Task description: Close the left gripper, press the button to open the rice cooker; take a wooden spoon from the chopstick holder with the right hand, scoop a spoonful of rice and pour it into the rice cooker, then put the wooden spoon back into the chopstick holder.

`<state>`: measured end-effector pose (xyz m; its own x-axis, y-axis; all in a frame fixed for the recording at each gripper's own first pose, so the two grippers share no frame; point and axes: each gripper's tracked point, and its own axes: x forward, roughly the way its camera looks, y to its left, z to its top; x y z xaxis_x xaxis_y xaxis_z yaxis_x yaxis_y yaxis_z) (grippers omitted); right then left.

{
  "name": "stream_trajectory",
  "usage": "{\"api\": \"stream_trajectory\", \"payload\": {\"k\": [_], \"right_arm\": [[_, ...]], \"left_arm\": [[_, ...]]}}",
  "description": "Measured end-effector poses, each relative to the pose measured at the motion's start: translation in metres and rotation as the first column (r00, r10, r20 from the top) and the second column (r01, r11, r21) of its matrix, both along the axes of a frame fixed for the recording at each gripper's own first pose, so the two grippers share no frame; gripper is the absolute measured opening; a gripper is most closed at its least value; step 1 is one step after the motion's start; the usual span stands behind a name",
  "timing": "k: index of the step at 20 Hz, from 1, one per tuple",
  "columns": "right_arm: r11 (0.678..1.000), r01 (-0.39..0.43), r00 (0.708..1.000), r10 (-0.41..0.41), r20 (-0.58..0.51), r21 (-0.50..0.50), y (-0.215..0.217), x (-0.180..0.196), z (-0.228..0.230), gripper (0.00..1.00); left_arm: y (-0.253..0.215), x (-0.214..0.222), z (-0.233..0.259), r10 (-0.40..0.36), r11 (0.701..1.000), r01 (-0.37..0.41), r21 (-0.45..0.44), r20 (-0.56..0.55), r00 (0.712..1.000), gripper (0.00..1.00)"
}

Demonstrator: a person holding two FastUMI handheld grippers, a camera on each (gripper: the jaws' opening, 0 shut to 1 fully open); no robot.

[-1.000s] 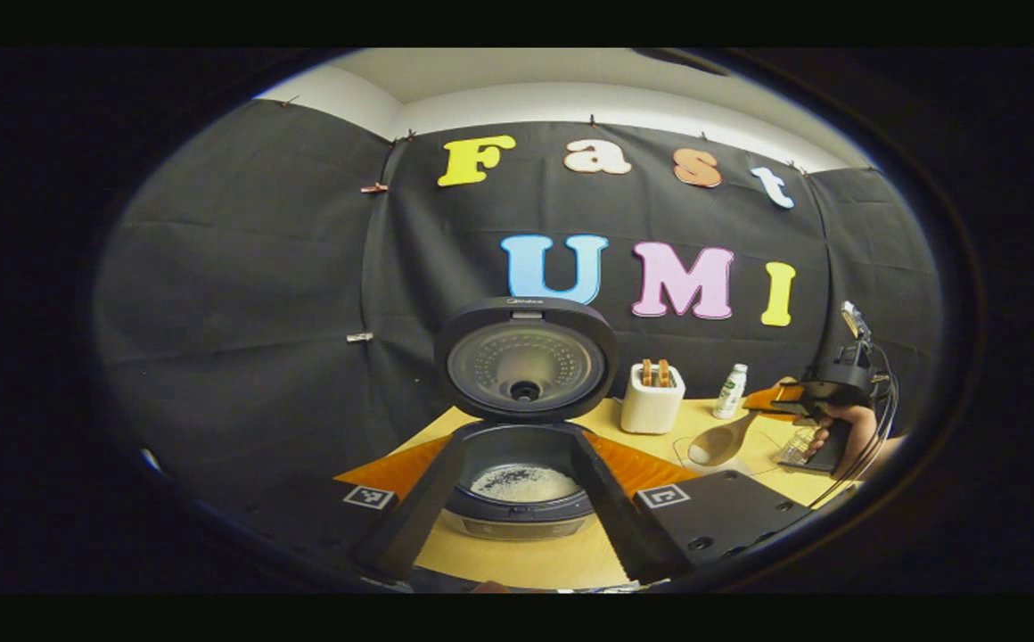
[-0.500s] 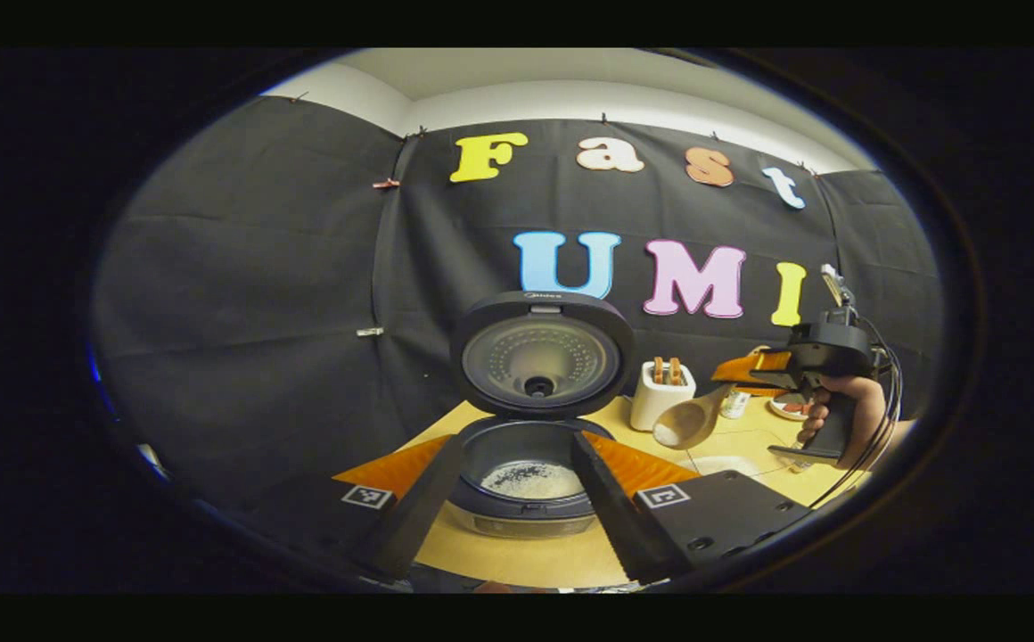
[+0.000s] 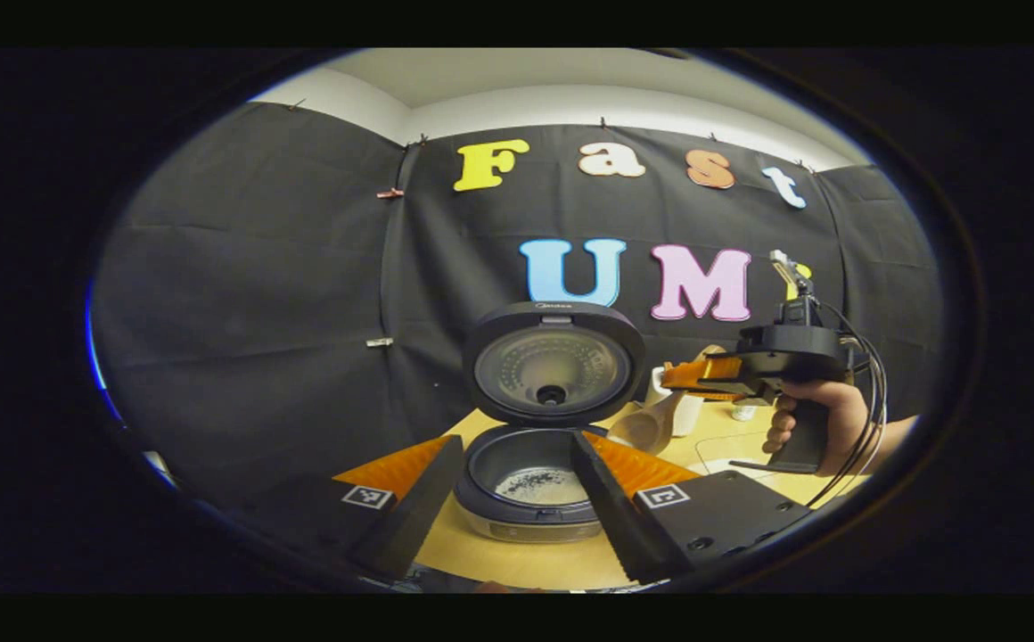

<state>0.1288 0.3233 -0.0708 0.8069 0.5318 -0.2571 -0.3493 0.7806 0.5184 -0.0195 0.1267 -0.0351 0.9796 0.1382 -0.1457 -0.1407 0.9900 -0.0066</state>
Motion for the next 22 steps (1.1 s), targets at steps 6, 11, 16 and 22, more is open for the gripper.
{"api": "stream_trajectory", "payload": {"k": [6,11,16,22], "right_arm": [[0.99,-0.095,0.993,0.103,0.064,-0.106,0.027,-0.007,-0.005,0.13],[0.946,-0.236,0.959,0.264,0.105,-0.223,0.052,-0.025,-0.008,0.13],[0.883,-0.323,0.91,0.389,0.144,-0.341,0.063,-0.046,-0.012,0.13],[0.795,-0.374,0.842,0.507,0.185,-0.477,0.067,-0.061,-0.013,0.13]], "left_arm": [[-0.002,0.004,0.002,-0.007,1.0,0.008,-0.005,0.012,1.0,0.84],[-0.009,0.011,0.002,-0.019,0.999,0.019,-0.025,0.023,1.0,0.82],[-0.012,0.016,0.002,-0.025,0.999,0.026,-0.042,0.026,0.999,0.84],[-0.015,0.02,0.001,-0.018,0.998,0.02,-0.061,0.025,1.0,0.84]]}}
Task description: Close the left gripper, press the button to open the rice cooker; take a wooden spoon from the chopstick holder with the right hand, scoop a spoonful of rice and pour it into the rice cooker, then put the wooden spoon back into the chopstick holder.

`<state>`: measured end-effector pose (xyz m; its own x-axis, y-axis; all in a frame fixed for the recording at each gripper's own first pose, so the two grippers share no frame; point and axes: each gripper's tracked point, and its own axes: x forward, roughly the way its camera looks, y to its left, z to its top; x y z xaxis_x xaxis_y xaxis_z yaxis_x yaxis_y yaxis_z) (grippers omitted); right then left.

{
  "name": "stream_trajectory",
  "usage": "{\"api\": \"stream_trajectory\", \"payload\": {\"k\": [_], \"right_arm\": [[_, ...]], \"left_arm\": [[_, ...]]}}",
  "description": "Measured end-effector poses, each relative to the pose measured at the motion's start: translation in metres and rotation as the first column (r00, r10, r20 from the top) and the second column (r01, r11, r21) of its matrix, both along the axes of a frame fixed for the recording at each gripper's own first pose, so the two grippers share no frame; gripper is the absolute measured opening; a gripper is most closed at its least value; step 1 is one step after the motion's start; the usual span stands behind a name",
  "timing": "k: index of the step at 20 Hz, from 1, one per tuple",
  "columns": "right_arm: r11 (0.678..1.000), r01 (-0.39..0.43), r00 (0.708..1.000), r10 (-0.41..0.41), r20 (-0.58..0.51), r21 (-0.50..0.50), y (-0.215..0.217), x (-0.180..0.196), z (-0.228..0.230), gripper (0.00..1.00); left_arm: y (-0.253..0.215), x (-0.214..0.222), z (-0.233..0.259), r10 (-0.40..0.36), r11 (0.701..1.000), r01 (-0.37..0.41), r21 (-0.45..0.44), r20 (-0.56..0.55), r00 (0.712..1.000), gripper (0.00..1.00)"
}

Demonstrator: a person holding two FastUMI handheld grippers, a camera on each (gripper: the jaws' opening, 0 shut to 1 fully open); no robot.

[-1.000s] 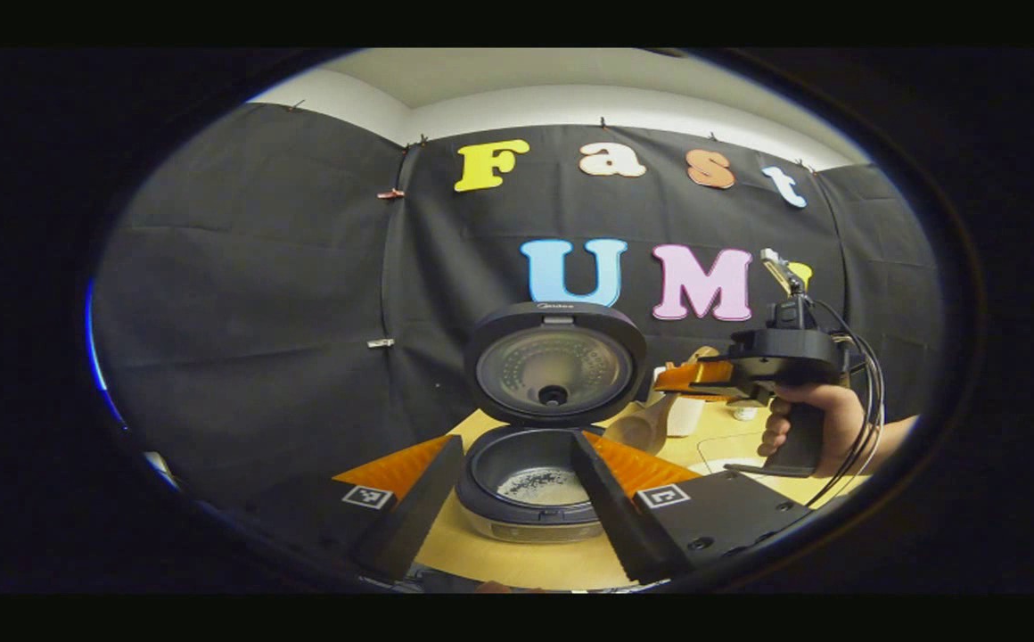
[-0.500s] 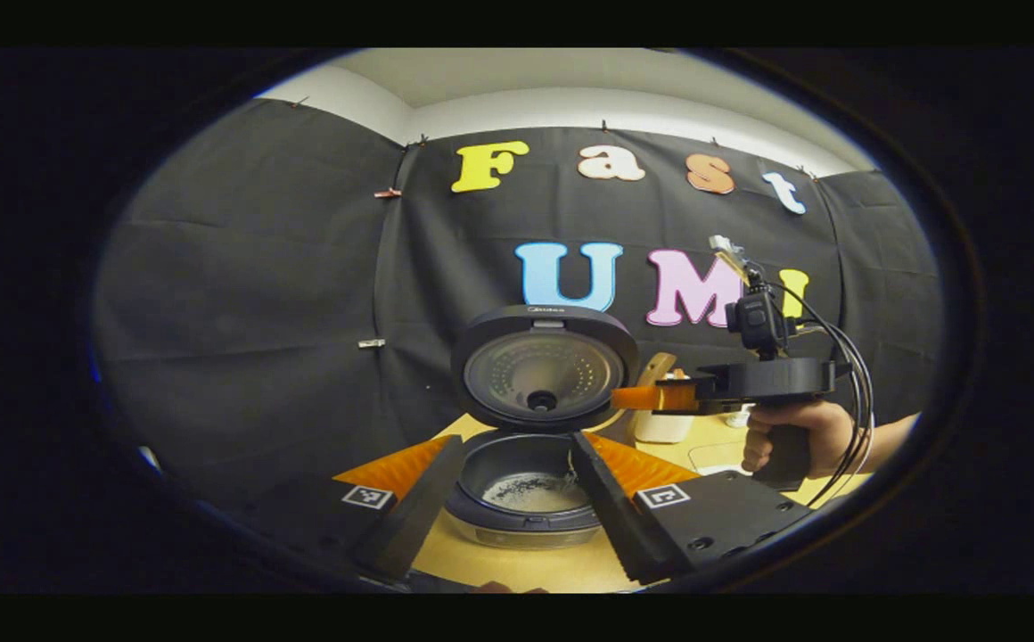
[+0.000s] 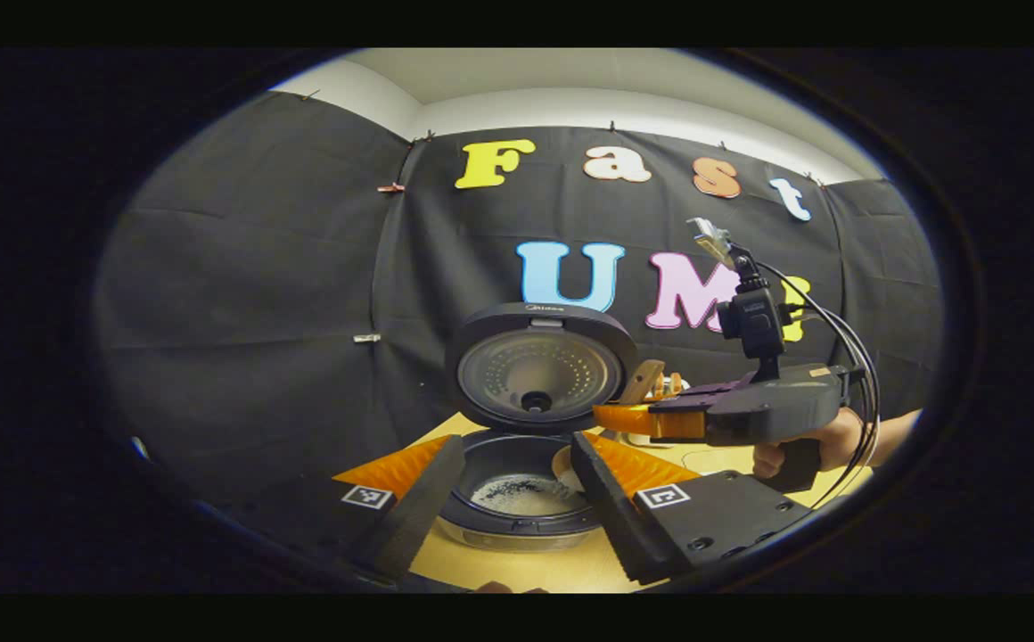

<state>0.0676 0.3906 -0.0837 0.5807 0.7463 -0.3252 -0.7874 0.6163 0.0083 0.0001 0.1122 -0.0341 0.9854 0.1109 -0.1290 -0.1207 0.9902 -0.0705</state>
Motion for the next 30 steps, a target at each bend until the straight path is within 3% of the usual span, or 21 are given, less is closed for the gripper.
{"api": "stream_trajectory", "payload": {"k": [7,8,13,17,20,23,30], "right_arm": [[0.976,-0.119,0.976,0.149,0.157,-0.184,0.003,-0.027,-0.007,0.13],[0.972,-0.131,0.973,0.163,0.162,-0.194,0.005,-0.029,-0.009,0.17],[0.973,-0.125,0.972,0.159,0.171,-0.196,0.003,-0.029,-0.008,0.13],[0.989,-0.084,0.985,0.1,0.139,-0.12,-0.005,-0.023,-0.002,0.17],[1.0,-0.026,0.997,0.026,0.071,0.0,-0.015,-0.016,0.014,0.13],[0.996,0.036,0.999,-0.039,0.033,0.087,-0.034,-0.006,0.029,0.13],[0.974,0.165,0.986,-0.164,-0.018,0.152,-0.098,0.004,0.041,0.13]], "left_arm": [[-0.003,0.005,0.002,-0.003,1.0,0.003,0.0,0.004,1.0,0.84],[-0.005,0.004,0.003,-0.008,1.0,0.008,0.003,0.004,1.0,0.85],[-0.01,0.005,0.004,-0.017,1.0,0.017,0.013,0.002,1.0,0.84],[-0.012,0.004,0.007,-0.014,1.0,0.014,0.026,0.004,1.0,0.84],[-0.016,0.004,0.01,-0.019,0.999,0.019,0.041,0.005,1.0,0.84],[-0.023,0.007,0.016,-0.028,0.997,0.027,0.066,0.013,1.0,0.84],[-0.059,0.014,0.03,-0.066,0.995,0.064,0.077,0.026,0.997,0.84]]}}
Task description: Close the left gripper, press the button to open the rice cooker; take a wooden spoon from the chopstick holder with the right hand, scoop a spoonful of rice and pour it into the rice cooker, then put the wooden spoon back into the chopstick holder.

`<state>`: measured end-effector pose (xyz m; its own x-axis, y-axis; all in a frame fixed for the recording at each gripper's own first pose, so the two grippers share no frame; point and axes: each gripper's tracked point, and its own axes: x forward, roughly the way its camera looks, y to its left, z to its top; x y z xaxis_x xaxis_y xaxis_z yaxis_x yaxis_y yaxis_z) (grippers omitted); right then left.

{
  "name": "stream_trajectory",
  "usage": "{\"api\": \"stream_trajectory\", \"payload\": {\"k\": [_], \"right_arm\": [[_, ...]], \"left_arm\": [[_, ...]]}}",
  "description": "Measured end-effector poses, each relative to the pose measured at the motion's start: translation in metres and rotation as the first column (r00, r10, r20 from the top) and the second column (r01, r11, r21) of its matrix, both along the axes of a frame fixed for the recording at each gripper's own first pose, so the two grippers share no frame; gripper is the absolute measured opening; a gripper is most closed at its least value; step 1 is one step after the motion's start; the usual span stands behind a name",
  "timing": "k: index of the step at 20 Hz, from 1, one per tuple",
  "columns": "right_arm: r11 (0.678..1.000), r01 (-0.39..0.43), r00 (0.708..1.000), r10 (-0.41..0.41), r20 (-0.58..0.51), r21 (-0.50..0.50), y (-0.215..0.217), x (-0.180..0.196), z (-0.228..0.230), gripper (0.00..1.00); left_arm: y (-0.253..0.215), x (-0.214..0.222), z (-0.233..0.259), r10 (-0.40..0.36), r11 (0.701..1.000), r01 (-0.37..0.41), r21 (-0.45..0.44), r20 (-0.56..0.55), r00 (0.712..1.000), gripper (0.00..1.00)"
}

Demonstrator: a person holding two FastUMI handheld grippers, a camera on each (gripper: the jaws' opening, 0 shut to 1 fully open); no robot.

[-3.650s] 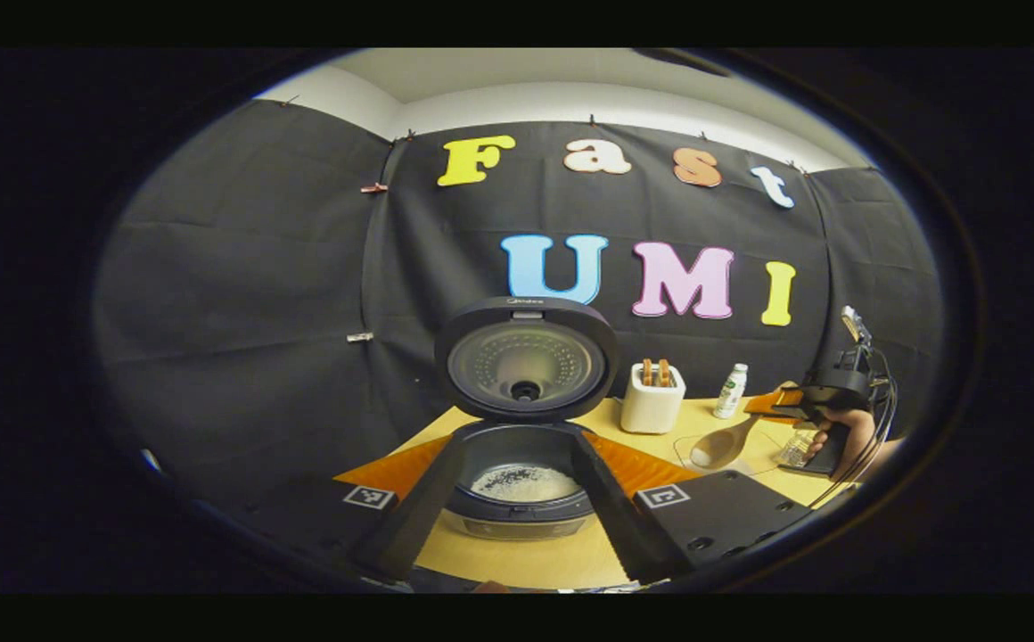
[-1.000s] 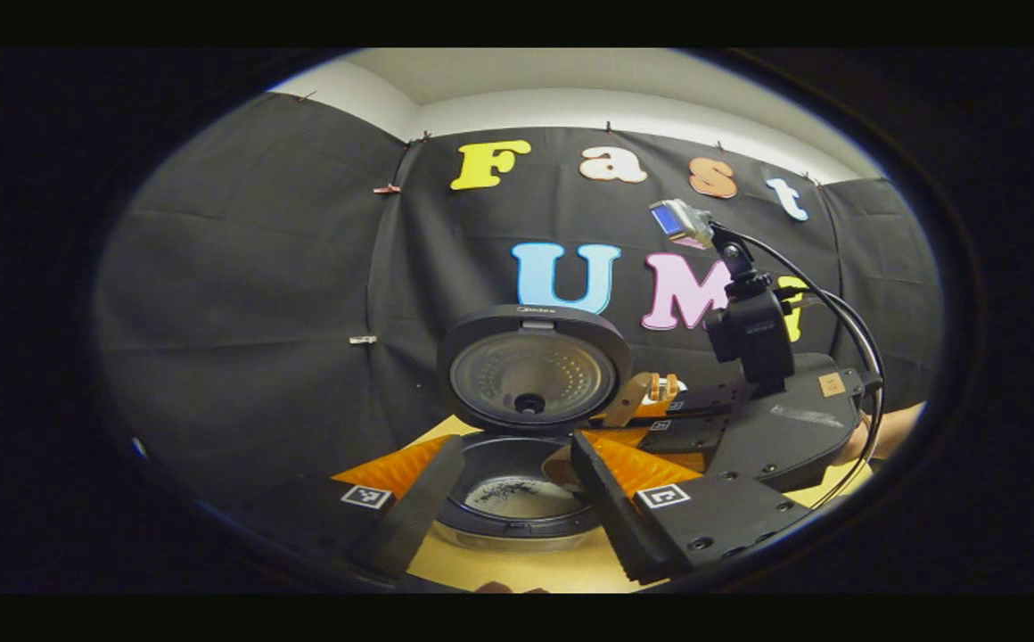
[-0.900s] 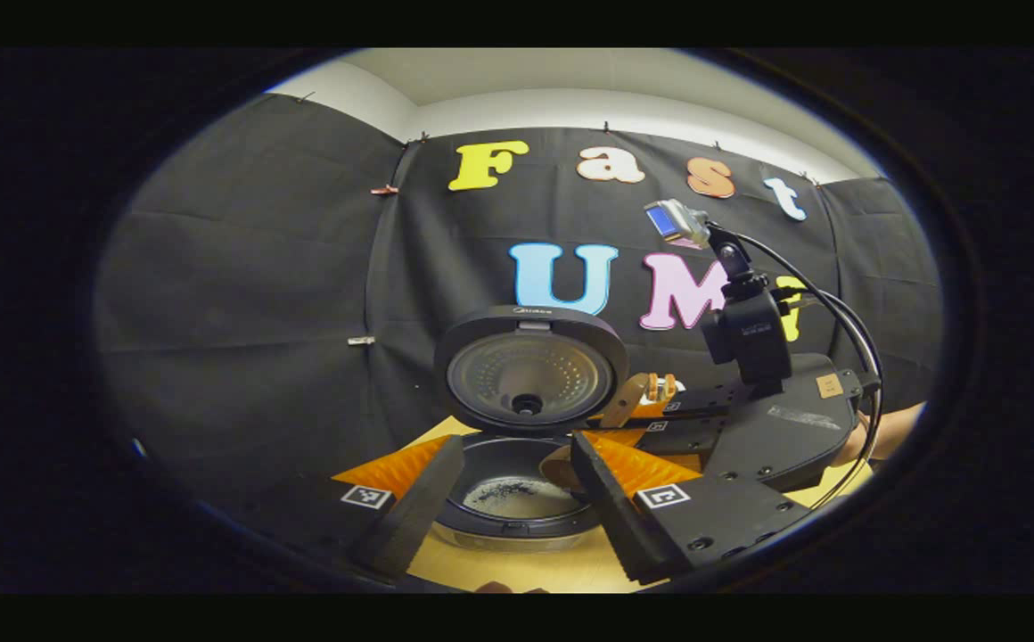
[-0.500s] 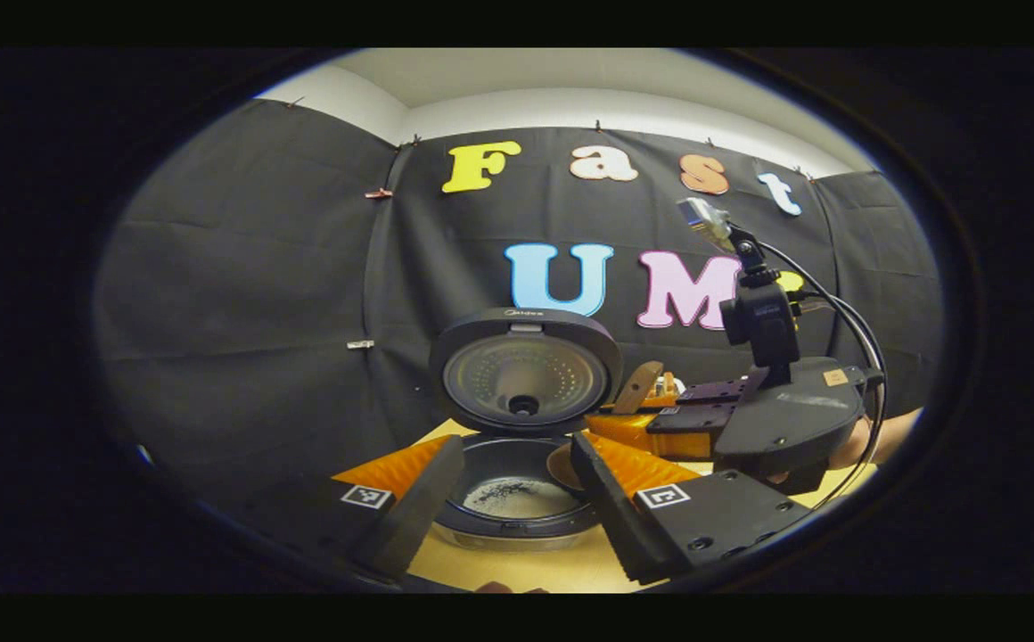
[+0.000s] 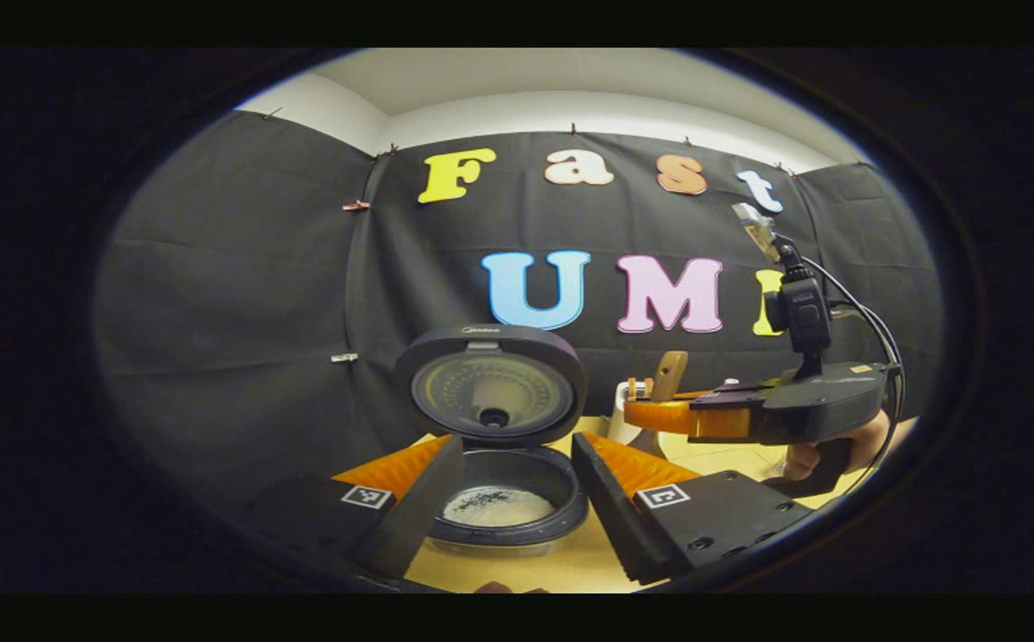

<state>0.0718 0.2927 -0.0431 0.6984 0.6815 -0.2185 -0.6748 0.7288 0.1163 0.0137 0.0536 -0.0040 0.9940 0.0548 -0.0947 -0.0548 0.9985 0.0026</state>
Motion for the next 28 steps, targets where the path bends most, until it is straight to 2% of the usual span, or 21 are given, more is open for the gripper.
{"api": "stream_trajectory", "payload": {"k": [2,3,4,9,13,18,22,28], "right_arm": [[0.999,0.052,0.999,-0.052,-0.015,-0.004,-0.029,0.009,-0.003,0.13],[0.997,0.078,0.997,-0.078,-0.023,-0.003,-0.044,0.012,-0.005,0.08],[0.994,0.107,0.994,-0.107,-0.029,0.001,-0.06,0.016,-0.005,0.13],[0.96,0.277,0.958,-0.274,-0.078,0.03,-0.15,0.039,-0.008,0.13],[0.911,0.411,0.908,-0.406,-0.107,0.026,-0.231,0.058,-0.017,0.13],[0.824,0.564,0.817,-0.551,-0.169,0.043,-0.316,0.078,-0.034,0.13],[0.774,0.633,0.766,-0.623,-0.159,0.018,-0.366,0.088,-0.046,0.13],[0.718,0.691,0.714,-0.696,-0.078,-0.082,-0.428,0.102,-0.061,0.13]], "left_arm": [[-0.01,0.004,0.001,-0.002,1.0,0.002,0.004,0.002,1.0,0.84],[-0.018,0.004,0.002,-0.008,1.0,0.008,0.002,0.004,1.0,0.84],[-0.024,0.005,0.003,-0.014,1.0,0.014,0.001,0.008,1.0,0.82],[-0.047,0.01,0.003,-0.024,1.0,0.024,-0.01,0.003,1.0,0.85],[-0.062,0.016,0.001,-0.026,0.999,0.026,-0.027,-0.003,1.0,0.85],[-0.074,0.019,0.003,-0.015,1.0,0.015,-0.02,-0.001,1.0,0.85],[-0.082,0.02,0.006,-0.016,1.0,0.016,0.004,-0.004,1.0,0.84],[-0.082,0.019,0.007,0.019,1.0,-0.019,0.025,-0.002,1.0,0.85]]}}
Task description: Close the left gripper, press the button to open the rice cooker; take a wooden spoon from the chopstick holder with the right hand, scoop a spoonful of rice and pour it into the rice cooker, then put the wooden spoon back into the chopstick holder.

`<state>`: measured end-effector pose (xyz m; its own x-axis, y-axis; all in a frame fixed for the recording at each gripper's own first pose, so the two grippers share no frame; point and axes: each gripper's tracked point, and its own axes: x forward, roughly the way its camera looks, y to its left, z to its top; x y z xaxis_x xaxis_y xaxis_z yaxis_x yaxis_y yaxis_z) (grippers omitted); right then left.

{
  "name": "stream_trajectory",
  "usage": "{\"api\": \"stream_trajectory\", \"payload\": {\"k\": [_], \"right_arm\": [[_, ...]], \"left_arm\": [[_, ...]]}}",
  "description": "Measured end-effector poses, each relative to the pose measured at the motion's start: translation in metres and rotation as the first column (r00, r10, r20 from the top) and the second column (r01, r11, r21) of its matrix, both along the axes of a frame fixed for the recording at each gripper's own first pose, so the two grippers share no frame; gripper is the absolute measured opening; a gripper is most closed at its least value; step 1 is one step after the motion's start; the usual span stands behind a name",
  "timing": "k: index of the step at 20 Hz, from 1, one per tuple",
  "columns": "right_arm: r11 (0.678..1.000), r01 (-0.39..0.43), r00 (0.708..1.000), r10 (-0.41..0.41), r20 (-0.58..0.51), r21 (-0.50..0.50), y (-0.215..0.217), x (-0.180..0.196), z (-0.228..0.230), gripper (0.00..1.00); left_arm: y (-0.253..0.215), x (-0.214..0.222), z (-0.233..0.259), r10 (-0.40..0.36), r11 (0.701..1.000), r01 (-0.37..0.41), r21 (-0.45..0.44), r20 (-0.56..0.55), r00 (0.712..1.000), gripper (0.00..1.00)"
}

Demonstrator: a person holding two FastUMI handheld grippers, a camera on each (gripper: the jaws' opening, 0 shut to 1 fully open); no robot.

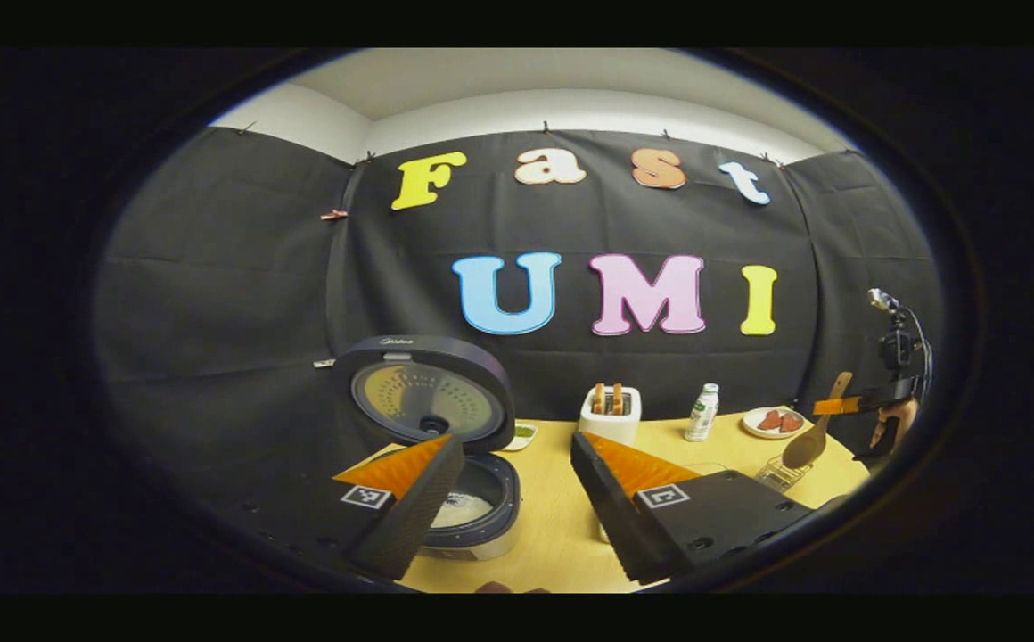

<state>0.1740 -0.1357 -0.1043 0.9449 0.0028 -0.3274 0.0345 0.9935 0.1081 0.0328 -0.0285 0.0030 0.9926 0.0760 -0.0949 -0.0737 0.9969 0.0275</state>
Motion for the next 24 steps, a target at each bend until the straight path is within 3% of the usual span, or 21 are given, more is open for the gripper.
{"api": "stream_trajectory", "payload": {"k": [17,23,24], "right_arm": [[1.0,0.015,0.98,-0.013,-0.198,0.012,-0.009,-0.024,-0.082,0.13],[0.999,0.049,0.98,-0.046,-0.192,0.01,-0.021,-0.023,-0.078,0.26],[0.998,0.053,0.98,-0.05,-0.191,0.013,-0.023,-0.023,-0.077,0.19]], "left_arm": [[-0.009,-0.01,0.001,0.007,1.0,-0.007,0.005,-0.008,1.0,0.85],[-0.013,-0.012,0.003,-0.012,1.0,0.012,0.012,-0.008,1.0,0.85],[-0.014,-0.012,0.004,-0.015,1.0,0.015,0.013,-0.006,1.0,0.85]]}}
